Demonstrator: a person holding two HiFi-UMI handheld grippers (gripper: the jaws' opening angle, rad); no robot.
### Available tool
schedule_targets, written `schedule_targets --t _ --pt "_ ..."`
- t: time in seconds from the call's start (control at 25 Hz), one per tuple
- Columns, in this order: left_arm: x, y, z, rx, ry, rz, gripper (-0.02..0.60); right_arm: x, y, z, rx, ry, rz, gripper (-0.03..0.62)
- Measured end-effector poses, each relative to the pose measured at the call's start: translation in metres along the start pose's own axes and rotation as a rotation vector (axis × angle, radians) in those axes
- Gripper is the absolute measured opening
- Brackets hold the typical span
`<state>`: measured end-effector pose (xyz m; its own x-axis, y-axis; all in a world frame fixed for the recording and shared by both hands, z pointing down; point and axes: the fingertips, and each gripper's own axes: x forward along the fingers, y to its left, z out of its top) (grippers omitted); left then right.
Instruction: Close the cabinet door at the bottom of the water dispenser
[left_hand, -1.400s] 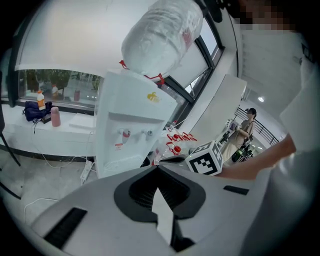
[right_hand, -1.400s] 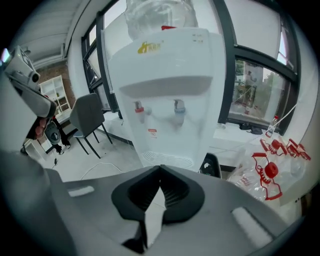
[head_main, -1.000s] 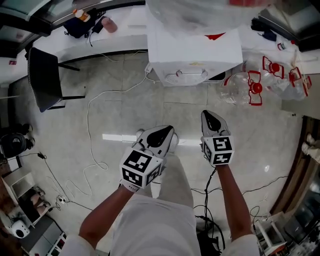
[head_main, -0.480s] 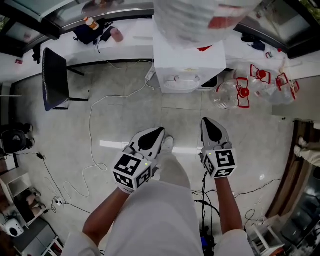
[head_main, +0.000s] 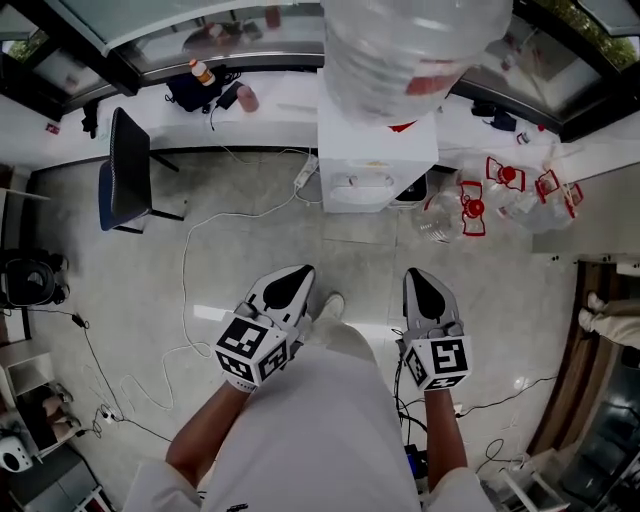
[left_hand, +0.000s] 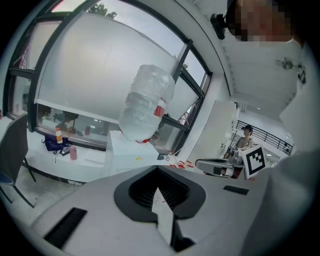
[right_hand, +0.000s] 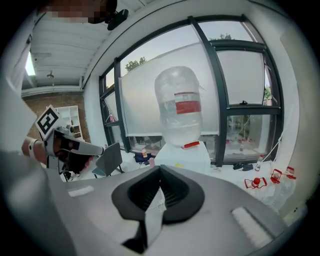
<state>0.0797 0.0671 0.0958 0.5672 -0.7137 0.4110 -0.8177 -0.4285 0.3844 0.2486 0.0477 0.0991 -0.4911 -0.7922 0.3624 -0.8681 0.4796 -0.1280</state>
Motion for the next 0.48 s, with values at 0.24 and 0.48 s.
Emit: schedule_targets --t 0.24,0.48 --pt "-0.016 -0.011 0.022 0.043 -0.068 0.009 0.005 -0.029 0.008 0.027 -0.023 -0.060 -0.025 0.011" --pt "-0.027 -0.029 0.033 0.064 -0.107 -0.004 0.005 -0.050 0.012 0.052 -0.029 -0.116 -0.046 0.011"
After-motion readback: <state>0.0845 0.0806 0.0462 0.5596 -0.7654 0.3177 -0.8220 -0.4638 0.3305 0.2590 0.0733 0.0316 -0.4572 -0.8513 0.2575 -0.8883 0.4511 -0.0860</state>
